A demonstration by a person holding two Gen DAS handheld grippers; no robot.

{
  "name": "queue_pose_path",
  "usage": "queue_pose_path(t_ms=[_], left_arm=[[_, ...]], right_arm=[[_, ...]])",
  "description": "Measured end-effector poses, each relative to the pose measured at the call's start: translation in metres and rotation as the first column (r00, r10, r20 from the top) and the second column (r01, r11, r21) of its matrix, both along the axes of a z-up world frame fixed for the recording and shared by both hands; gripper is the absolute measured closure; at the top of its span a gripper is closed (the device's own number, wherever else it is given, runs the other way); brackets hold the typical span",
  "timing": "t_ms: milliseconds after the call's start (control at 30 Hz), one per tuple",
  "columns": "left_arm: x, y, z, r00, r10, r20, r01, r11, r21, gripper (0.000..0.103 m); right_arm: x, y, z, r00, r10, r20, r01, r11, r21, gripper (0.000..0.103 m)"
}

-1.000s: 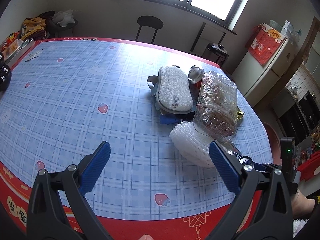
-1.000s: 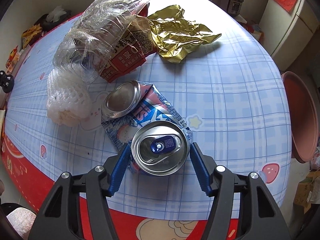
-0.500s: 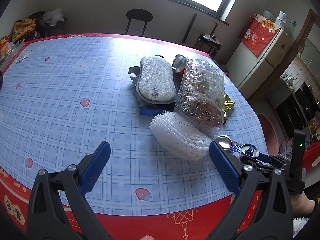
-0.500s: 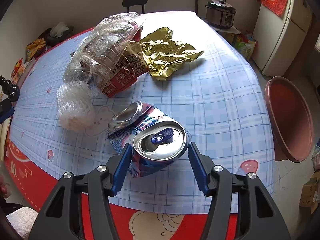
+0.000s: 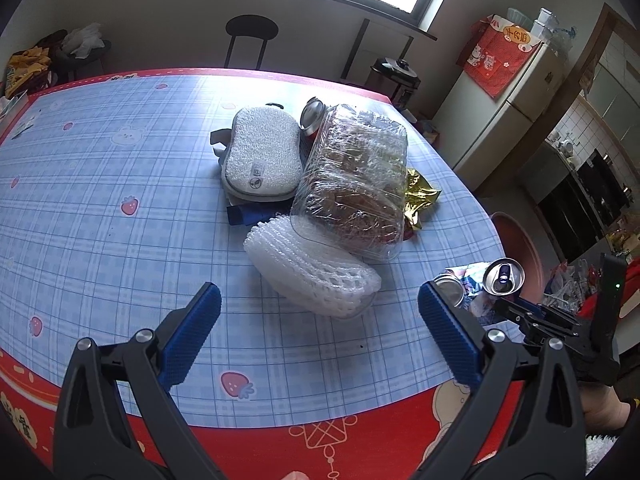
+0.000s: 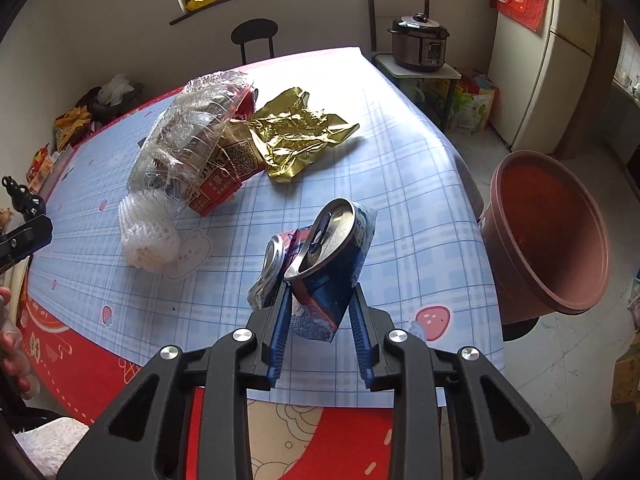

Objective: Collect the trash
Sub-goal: 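Return the right tool to the table and grasp the crushed drink cans, then lift the cans with the right tool while the left tool grasps the white foam netting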

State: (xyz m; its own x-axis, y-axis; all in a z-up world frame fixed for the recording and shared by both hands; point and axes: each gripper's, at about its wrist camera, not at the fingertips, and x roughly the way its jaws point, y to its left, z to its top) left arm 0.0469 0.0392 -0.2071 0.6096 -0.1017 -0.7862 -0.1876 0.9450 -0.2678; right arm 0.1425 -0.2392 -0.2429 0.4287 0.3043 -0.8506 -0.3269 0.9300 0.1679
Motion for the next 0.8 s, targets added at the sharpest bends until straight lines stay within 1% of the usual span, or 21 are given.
queue_pose_path(t_ms=[167,267,400,500,533,567,600,633,700,733,800], left_arm=[[0.0,-0.006,0.0,1.0,0.0,-0.002,-0.001,1.0,-0.009,0.006],[0.0,-0.005,-0.003,1.0,0.016,-0.011,-0.017,0.999,-0.032,0.006],[0.0,0.0,-0.012,0.998,0.045,-0.036,-0.047,0.996,-0.08,0.006],[0.004,0.004,-0.02,0.996,0.064,-0.062,-0.072,0.988,-0.137,0.009],[0.006,0.004,-0.023,0.995,0.066,-0.07,-0.077,0.984,-0.16,0.015],[0.01,0.005,-0.026,0.994,0.071,-0.082,-0.085,0.98,-0.179,0.024],[0.013,0.006,-0.03,0.992,0.081,-0.101,-0.099,0.975,-0.197,0.029],[0.017,0.007,-0.035,0.988,0.091,-0.123,-0.117,0.969,-0.217,0.032],[0.023,0.013,-0.045,0.98,0.12,-0.159,-0.161,0.947,-0.276,0.034],[0.026,0.016,-0.049,0.977,0.13,-0.169,-0.178,0.934,-0.311,0.037],[0.032,0.018,-0.057,0.974,0.136,-0.183,-0.195,0.912,-0.36,0.038]], right_arm=[[-0.002,-0.006,0.008,1.0,-0.001,0.028,0.001,1.0,0.022,0.078],[-0.002,-0.013,0.019,0.998,-0.005,0.061,0.002,0.999,0.041,0.079],[-0.002,-0.023,0.038,0.993,-0.019,0.114,0.011,0.997,0.07,0.08],[-0.002,-0.031,0.051,0.989,-0.032,0.144,0.02,0.996,0.086,0.08],[-0.002,-0.033,0.053,0.988,-0.038,0.148,0.024,0.996,0.092,0.08],[-0.003,-0.036,0.056,0.987,-0.044,0.152,0.029,0.995,0.097,0.08],[-0.003,-0.04,0.057,0.987,-0.051,0.154,0.036,0.994,0.1,0.08],[-0.004,-0.042,0.058,0.986,-0.057,0.154,0.042,0.994,0.102,0.08],[-0.006,-0.048,0.058,0.986,-0.069,0.152,0.054,0.993,0.102,0.08],[-0.006,-0.051,0.058,0.986,-0.075,0.152,0.061,0.993,0.1,0.08],[-0.009,-0.056,0.057,0.985,-0.09,0.15,0.076,0.993,0.095,0.08]])
